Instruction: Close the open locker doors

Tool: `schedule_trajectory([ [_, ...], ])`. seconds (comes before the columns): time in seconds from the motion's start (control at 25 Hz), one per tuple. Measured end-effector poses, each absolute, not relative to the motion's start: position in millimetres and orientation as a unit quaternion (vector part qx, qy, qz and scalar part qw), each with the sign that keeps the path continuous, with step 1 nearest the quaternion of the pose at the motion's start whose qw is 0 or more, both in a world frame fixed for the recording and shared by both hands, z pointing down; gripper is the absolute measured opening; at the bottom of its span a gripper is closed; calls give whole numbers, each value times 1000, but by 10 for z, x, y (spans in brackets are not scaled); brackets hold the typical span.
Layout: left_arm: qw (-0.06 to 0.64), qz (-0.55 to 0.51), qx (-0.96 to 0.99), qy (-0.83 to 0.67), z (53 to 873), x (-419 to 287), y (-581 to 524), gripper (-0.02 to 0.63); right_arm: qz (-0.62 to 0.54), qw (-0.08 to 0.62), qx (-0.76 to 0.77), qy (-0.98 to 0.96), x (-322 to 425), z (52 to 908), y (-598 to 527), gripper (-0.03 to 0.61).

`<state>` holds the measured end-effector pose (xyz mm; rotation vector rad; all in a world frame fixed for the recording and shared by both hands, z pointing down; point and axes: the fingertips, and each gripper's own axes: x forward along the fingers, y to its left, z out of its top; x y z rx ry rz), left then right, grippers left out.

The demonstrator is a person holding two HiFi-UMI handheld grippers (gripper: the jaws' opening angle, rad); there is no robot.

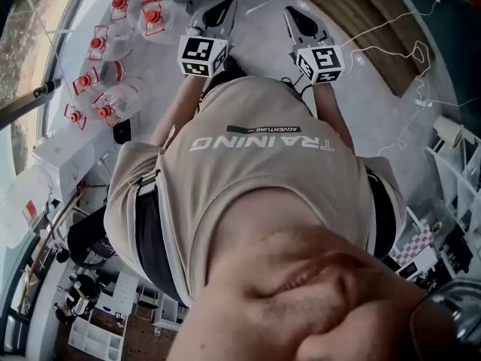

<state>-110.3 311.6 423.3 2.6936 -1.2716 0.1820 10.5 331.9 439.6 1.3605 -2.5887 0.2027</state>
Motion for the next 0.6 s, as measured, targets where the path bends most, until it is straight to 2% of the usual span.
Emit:
schedule_trajectory([
  [0.12,74,73,904,-415,4303,-1235,2808,0,74,79,486,-867,51,4309,2990,14],
  [0.28,92,65,902,-417,4320,-1318,2506,0,76,81,487,-866,-22,4289,2715,14],
  [0.6,112,79,917,-375,4441,-896,2294,0,116,82,462,-876,11,4507,2348,15],
])
